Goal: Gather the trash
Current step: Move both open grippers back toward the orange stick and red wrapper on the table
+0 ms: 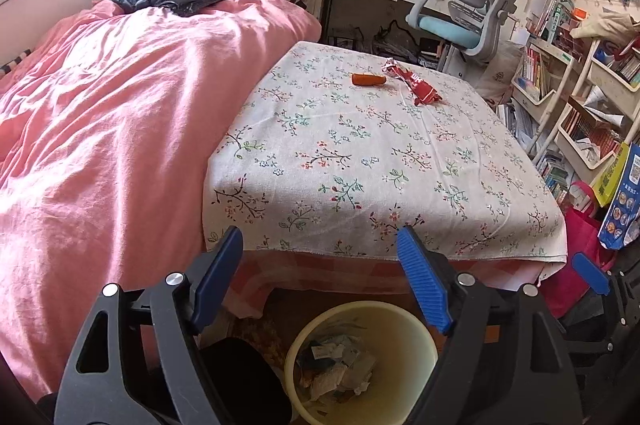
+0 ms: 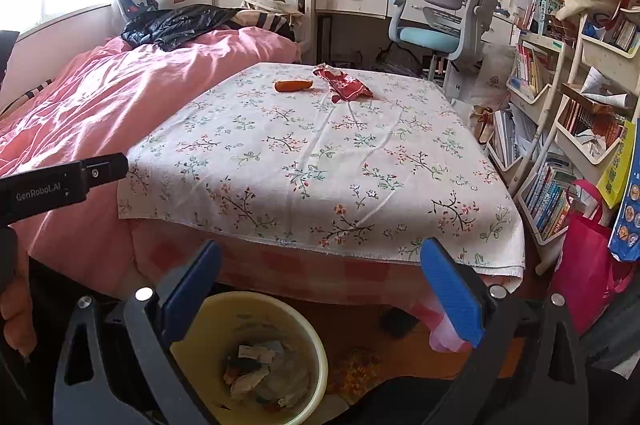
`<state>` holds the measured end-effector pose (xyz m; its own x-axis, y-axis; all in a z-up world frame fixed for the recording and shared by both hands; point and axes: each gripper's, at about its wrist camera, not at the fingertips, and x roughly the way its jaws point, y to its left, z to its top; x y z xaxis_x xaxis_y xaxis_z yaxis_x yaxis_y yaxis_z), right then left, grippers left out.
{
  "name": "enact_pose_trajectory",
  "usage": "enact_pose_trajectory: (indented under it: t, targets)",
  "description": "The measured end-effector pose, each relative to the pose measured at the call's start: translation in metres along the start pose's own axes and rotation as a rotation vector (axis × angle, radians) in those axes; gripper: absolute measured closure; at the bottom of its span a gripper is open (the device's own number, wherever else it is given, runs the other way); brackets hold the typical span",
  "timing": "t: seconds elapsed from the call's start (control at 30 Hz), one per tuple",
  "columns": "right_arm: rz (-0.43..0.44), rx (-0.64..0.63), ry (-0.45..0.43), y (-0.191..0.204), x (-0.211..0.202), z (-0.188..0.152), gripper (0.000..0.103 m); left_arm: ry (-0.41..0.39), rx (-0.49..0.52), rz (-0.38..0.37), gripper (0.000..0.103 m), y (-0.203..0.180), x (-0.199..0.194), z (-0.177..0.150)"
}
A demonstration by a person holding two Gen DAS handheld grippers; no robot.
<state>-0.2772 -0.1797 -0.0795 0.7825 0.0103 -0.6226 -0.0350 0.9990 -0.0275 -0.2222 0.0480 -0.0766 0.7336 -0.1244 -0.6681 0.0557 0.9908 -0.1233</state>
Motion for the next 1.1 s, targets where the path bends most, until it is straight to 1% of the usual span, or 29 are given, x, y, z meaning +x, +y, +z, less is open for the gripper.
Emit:
enact_pose_trajectory:
  t: [0.13,0.23,0.6,1.1]
  targets:
    - [0.003,0.004,-0.016,-0.001,-0.002,0.002,0.007,-0.061,0.017,0.034,0.023,-0.003,-0.008,0.003]
    - [0.008,0.007,-0.014,-0.002,-0.001,0.002,0.007,-0.082,0.031,0.046,0.022,-0.006,-0.01,0.006]
    - [0.02,-0.001,-0.028,0.003,-0.002,0.004,0.007,-0.09,0.041,0.065,0.018,-0.009,-0.01,0.008]
    - [0.027,0.028,-0.05,-0.001,-0.003,0.01,0.007,-0.118,0.059,0.077,0.015,-0.016,-0.011,0.014]
